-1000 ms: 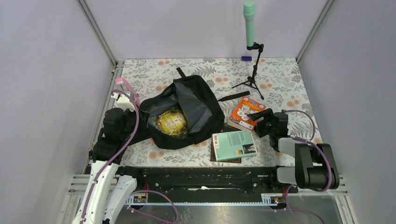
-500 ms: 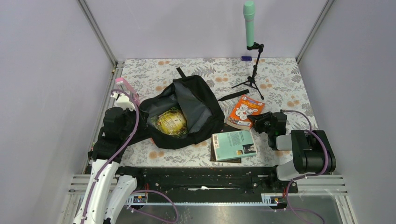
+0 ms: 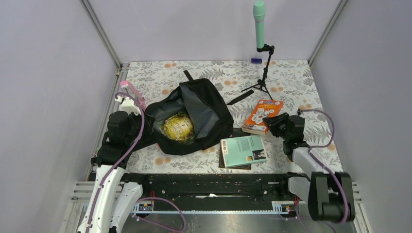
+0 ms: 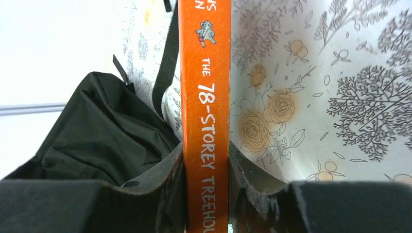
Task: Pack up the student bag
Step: Pick up the book from the center of the board.
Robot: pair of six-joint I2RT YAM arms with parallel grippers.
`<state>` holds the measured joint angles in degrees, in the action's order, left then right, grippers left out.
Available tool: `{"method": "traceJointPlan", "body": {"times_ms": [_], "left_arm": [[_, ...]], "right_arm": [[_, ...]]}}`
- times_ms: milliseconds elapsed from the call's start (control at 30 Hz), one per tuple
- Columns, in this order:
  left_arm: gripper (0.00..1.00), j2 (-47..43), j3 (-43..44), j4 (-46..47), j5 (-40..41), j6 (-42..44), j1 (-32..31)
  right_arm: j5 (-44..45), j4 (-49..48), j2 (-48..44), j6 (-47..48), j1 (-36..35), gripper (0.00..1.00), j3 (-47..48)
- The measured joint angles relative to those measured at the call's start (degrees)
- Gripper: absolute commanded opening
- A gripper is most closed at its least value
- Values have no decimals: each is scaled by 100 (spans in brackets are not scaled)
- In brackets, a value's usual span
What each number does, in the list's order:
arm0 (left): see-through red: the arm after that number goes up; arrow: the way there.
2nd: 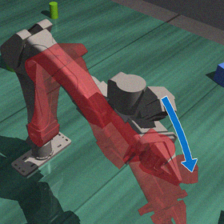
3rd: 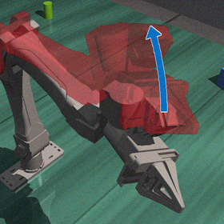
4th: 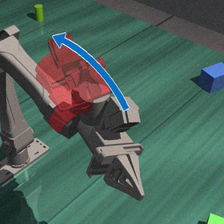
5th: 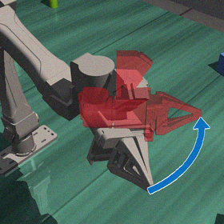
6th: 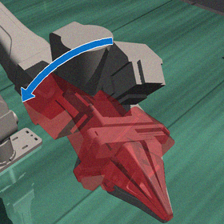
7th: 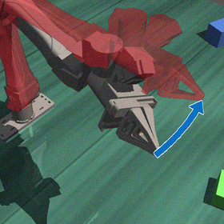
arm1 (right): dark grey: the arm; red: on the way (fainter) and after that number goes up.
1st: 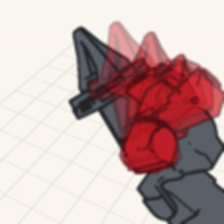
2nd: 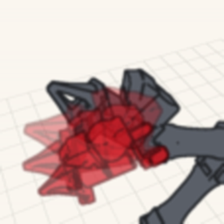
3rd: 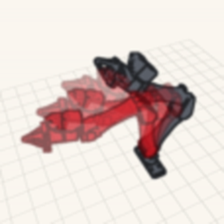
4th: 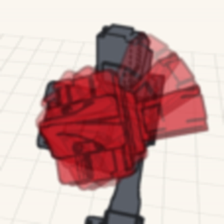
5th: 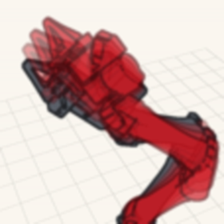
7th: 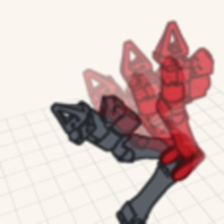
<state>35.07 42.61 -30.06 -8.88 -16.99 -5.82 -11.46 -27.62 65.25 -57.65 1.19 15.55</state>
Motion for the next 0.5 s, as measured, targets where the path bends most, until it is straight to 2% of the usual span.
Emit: {"method": "traceJointPlan", "body": {"times_ms": [267, 500], "left_arm": [[0, -9, -20, 116, -262, 0, 44], [0, -101, -114, 232, -457, 0, 59]], "right_arm": [[138, 2354, -1996, 1569, 4, 0, 914], [-608, 3241, -2859, 2345, 11, 0, 1668]]}}
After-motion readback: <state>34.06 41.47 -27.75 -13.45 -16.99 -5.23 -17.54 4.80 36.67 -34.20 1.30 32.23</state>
